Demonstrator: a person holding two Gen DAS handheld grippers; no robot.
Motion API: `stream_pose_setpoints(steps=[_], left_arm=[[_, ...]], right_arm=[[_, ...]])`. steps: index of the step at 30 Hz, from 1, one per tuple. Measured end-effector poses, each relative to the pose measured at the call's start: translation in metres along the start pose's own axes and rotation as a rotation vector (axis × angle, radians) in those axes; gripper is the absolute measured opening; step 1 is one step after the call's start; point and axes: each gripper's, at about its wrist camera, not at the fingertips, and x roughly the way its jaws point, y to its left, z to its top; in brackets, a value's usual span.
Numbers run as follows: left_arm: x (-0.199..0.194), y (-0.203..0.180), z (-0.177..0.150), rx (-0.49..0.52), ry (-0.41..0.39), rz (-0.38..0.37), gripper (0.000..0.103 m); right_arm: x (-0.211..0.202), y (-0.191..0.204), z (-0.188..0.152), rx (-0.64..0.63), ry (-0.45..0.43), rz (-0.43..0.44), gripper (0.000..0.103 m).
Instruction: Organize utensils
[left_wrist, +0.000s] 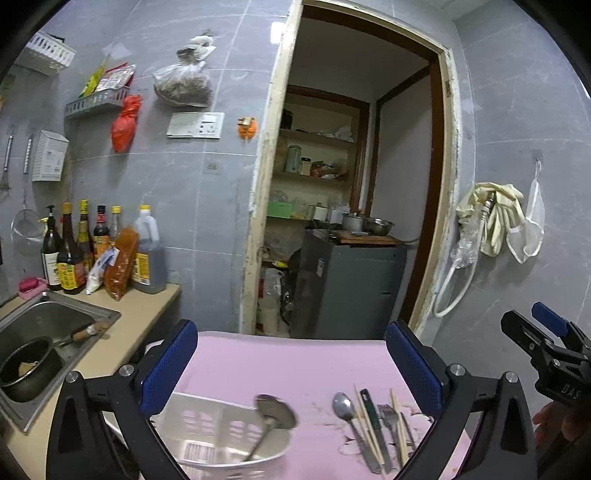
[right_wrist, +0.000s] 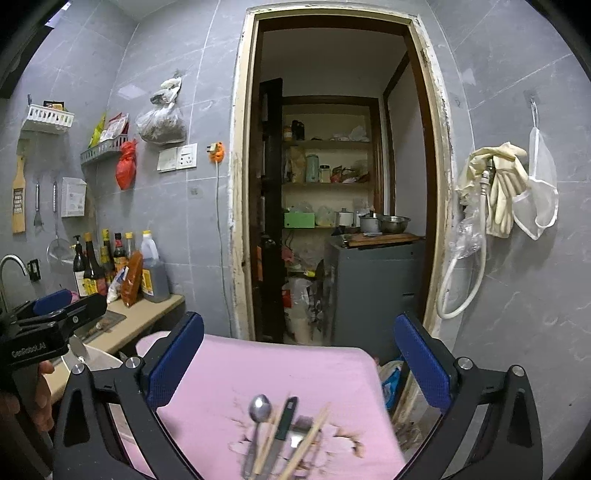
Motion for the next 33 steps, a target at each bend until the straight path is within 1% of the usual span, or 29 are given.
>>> stream_pose_setpoints(steps=[8, 11, 17, 22, 26, 27, 31, 33], left_arm=[[0.018, -0.038, -0.017, 0.031, 0.021, -0.009, 0.103], [0.026, -0.049, -0.023, 0.040, 0.021, 0.000, 0.103], [0.050, -0.070, -0.040, 0.056, 0.042, 0.016, 0.103], [0.074, -0.086, -0.054, 0.087, 0.098, 0.017, 0.103], [0.094, -0.093, -0.063, 0.101, 0.141, 0.017, 0.103], [0.100, -0.095, -0.065, 0.104, 0.153, 0.022, 0.103], [0.120, -0.100, -0.076, 0.114, 0.190, 0.025, 0.103], [0.130, -0.102, -0.083, 0.118, 0.205, 0.028, 0.103]], right_arm=[[0.014, -0.036, -0.015, -0.003, 0.044, -0.003, 0.102], [0.022, -0.050, -0.024, 0.000, 0.057, -0.006, 0.102], [0.046, -0.071, -0.046, 0.014, 0.117, -0.006, 0.102], [0.069, -0.086, -0.065, 0.045, 0.178, 0.010, 0.102], [0.094, -0.097, -0.082, 0.077, 0.252, 0.033, 0.101], [0.101, -0.100, -0.087, 0.091, 0.270, 0.047, 0.100], [0.124, -0.105, -0.107, 0.137, 0.336, 0.078, 0.083], [0.135, -0.104, -0.117, 0.153, 0.366, 0.090, 0.078]])
